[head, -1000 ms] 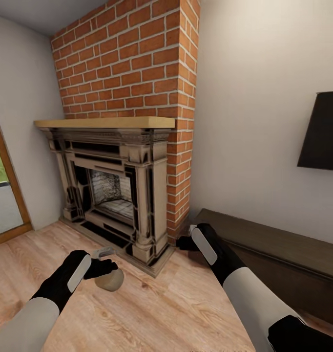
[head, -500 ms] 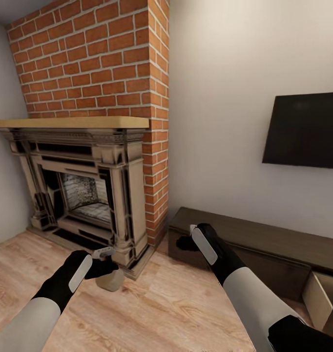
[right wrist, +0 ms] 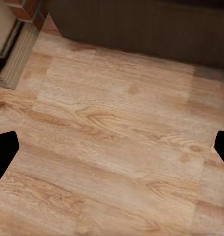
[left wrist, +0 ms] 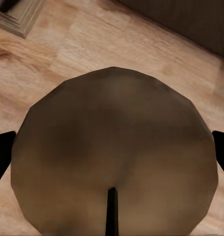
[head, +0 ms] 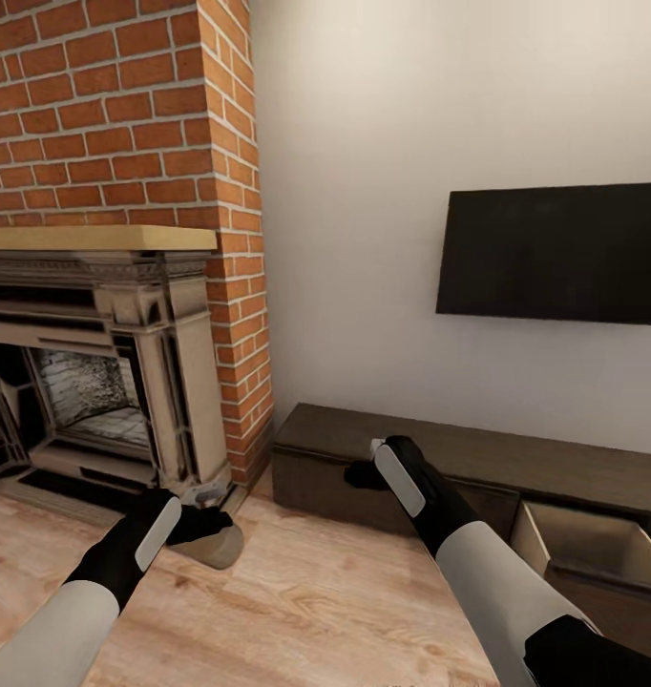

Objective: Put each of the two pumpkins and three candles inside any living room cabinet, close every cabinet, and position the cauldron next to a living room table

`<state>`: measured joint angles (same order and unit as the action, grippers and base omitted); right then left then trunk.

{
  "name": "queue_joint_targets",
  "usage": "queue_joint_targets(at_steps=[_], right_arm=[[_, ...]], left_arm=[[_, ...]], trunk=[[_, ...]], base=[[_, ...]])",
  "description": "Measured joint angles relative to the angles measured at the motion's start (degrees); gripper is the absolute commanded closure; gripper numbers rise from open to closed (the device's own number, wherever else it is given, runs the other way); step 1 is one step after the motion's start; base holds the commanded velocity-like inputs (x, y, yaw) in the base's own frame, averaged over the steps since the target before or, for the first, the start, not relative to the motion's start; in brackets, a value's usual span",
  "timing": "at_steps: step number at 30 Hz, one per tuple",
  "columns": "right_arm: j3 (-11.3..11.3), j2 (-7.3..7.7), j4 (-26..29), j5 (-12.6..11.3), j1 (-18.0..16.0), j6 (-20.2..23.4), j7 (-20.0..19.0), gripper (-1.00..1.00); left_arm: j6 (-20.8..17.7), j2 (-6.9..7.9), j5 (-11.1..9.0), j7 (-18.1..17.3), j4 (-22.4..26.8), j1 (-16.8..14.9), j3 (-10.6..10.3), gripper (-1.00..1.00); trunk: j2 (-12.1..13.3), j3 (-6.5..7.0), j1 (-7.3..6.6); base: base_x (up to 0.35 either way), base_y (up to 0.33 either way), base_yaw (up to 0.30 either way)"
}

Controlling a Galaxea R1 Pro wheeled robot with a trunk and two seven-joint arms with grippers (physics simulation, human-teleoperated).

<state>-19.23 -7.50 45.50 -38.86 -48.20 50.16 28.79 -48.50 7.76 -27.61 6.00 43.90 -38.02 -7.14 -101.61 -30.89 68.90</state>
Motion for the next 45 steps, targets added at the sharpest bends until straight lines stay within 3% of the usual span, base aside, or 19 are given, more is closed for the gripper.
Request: queue_joint_targets(at_steps=[13, 23, 45], right_arm=[[-0.03, -0.01, 0.05, 0.01, 0.0, 0.0, 0.0, -1.0], [0.03, 0.05, -0.05, -0.07, -0.01, 0.04, -0.14, -1.0], [0.14, 0.09, -0.08, -0.1, 0.01, 0.08, -0.28, -1.0]], left_arm=[[0.0, -0.27, 0.1, 0.0, -0.02, 0.0, 0.0, 1.0], [-0.02, -0.23, -0.01, -0.04, 0.03, 0.01, 0.07, 1.0], [-0.04, -0.62, -0.06, -0.08, 0.0, -0.01, 0.02, 1.0]], trunk=[[0.0, -0.3, 0.0], [0.0, -0.36, 0.0], [0.0, -0.36, 0.0]], base=[[0.0, -0.275, -0.271], [0.0, -0.251, -0.063], [0.0, -0.012, -0.276]])
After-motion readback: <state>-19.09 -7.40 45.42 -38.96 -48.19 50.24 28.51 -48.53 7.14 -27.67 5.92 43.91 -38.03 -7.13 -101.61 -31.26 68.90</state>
